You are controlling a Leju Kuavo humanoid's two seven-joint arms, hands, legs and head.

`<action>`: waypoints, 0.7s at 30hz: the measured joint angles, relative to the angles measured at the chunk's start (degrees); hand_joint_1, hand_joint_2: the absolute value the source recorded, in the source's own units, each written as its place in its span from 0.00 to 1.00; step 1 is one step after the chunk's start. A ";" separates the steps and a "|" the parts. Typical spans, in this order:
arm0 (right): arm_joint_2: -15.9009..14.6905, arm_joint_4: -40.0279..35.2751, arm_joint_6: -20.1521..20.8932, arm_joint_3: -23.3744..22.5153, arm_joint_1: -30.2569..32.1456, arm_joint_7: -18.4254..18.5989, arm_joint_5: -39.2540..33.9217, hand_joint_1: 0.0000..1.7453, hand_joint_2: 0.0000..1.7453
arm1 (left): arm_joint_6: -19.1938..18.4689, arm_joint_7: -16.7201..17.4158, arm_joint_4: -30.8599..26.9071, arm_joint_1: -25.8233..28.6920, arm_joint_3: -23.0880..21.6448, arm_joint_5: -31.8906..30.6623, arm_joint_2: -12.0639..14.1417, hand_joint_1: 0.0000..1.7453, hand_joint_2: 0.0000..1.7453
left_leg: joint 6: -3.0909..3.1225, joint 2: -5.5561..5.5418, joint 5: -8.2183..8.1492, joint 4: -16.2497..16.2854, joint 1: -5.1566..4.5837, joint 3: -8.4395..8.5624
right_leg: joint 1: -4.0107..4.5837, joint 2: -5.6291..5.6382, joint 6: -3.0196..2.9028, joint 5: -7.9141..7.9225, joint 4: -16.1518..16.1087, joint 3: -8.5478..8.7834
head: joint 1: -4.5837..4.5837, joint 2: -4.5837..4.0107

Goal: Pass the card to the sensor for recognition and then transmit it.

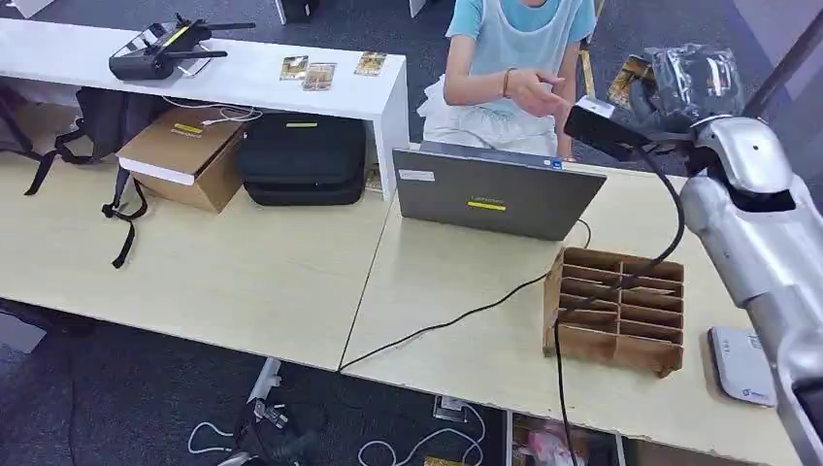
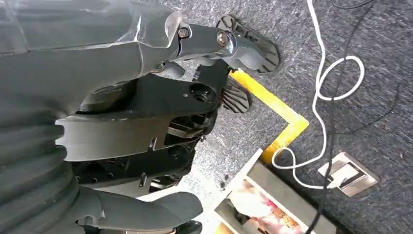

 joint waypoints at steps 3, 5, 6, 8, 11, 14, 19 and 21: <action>2.64 1.55 1.16 1.16 -1.81 0.83 -0.34 1.00 1.00 | -0.24 0.00 0.02 -0.22 -0.09 -0.05 0.00 0.00 1.00 | 0.00 0.01 0.00 0.00 0.00 0.02 | 0.00 0.02 0.00 0.00 0.00 0.00 | 0.04 0.00; 4.15 2.56 1.62 1.45 -2.57 1.03 -0.91 1.00 1.00 | -0.39 -0.02 0.04 -0.23 -0.09 -0.07 0.00 0.00 1.00 | 0.00 0.01 0.00 0.00 0.00 0.03 | 0.00 0.02 0.00 0.00 0.00 0.00 | 0.02 0.00; 4.79 3.06 1.75 1.64 -2.86 1.03 -1.16 1.00 1.00 | -0.37 0.00 0.04 -0.24 -0.09 -0.13 0.00 0.00 1.00 | 0.00 0.00 0.00 0.00 0.00 0.03 | 0.00 0.00 0.00 0.00 0.00 0.00 | 0.04 0.00; 5.80 3.90 2.03 1.86 -3.23 1.03 -1.38 1.00 1.00 | -0.37 0.00 0.07 -0.25 -0.09 -0.24 0.02 0.00 1.00 | 0.00 -0.01 0.00 0.01 0.00 0.03 | 0.01 -0.01 0.00 0.00 0.00 0.00 | 0.02 0.00; 6.74 4.90 2.49 2.15 -3.60 1.00 -1.53 1.00 1.00 | -0.55 0.00 0.11 -0.27 -0.11 -0.46 0.04 0.00 1.00 | 0.00 -0.04 0.00 0.00 0.00 0.02 | 0.01 -0.04 0.00 0.00 0.00 0.01 | 0.04 0.00; 7.42 5.80 2.64 2.32 -3.90 0.98 -1.72 1.00 1.00 | -0.55 0.00 0.17 -0.52 -0.26 -0.83 0.04 0.00 1.00 | 0.00 -0.03 0.00 0.01 0.00 0.02 | 0.00 -0.04 0.00 0.01 0.00 0.01 | 0.04 0.00; 8.05 6.80 3.67 2.52 -4.32 1.00 -1.68 1.00 1.00 | -0.55 0.00 0.39 -1.43 -1.03 -1.40 0.02 0.00 1.00 | 0.00 -0.04 0.00 0.02 -0.01 0.02 | -0.01 -0.02 0.02 0.03 -0.01 0.02 | 0.04 0.00; 8.33 7.15 3.67 2.58 -4.43 0.92 -1.46 0.00 1.00 | -0.55 0.00 0.54 -1.65 -1.14 -1.44 0.00 0.00 1.00 | 0.00 -0.04 0.00 0.02 0.00 0.03 | 0.00 -0.02 0.02 0.03 -0.01 0.01 | 0.04 0.00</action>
